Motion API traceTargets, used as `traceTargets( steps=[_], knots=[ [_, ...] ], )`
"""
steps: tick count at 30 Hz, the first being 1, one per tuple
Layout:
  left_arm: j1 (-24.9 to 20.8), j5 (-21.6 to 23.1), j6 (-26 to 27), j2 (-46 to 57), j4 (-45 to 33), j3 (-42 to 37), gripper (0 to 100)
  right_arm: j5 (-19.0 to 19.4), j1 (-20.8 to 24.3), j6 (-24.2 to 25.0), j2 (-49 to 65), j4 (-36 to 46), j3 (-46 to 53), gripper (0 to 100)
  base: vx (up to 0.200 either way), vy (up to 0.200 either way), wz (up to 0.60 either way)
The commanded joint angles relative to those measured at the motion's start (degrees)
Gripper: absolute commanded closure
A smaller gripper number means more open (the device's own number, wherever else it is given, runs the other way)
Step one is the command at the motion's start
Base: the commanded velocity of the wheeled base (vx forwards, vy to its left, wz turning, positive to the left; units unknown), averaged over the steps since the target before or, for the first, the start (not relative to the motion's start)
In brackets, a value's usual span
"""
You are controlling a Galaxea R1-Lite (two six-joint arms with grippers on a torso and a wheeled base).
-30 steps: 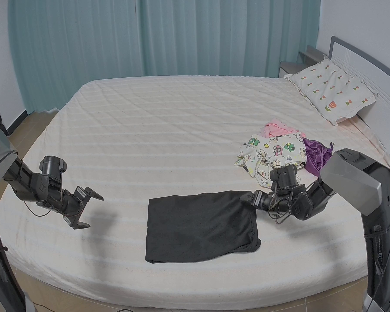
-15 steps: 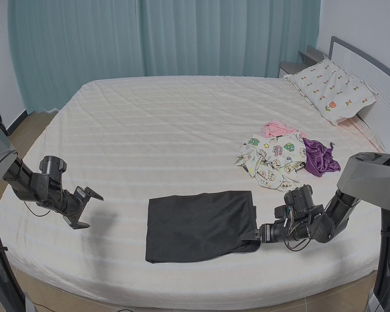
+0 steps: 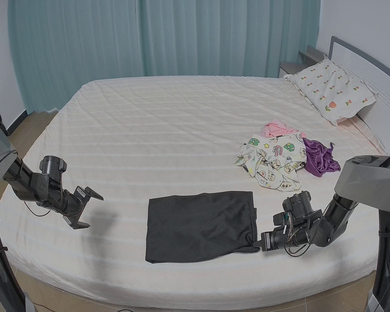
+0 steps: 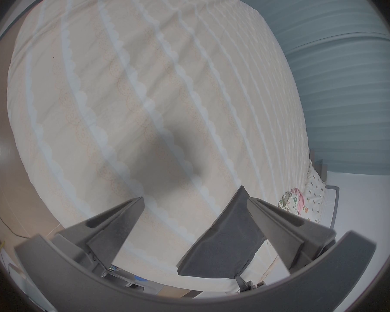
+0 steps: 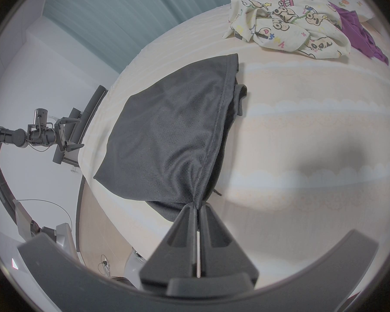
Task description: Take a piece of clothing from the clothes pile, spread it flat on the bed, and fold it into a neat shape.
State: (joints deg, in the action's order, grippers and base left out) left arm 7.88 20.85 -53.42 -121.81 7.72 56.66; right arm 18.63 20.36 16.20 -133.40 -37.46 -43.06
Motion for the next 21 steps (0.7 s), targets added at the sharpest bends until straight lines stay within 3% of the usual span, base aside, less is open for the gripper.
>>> traceTargets(
  steps=[1, 14, 15, 21],
  knots=[
    [0.0, 0.0, 0.0, -0.1, 0.0, 0.0, 0, 0.0, -0.5, -0.5, 0.9, 0.0, 1.1, 100, 0.000, 0.000, 0.00],
    [0.0, 0.0, 0.0, -0.1, 0.0, 0.0, 0, 0.0, -2.3, -4.7, 1.9, 4.8, 1.0, 100, 0.000, 0.000, 0.00],
    [0.0, 0.1, 0.0, -0.1, 0.0, 0.0, 0, 0.0, -2.3, -4.8, 1.7, 4.4, 1.0, 0, 0.000, 0.000, 0.00],
    [0.0, 0.1, 0.0, -0.1, 0.0, -0.1, 0, 0.2, -2.2, -4.2, 2.1, 4.0, 0.6, 0, 0.000, 0.000, 0.00]
  ],
)
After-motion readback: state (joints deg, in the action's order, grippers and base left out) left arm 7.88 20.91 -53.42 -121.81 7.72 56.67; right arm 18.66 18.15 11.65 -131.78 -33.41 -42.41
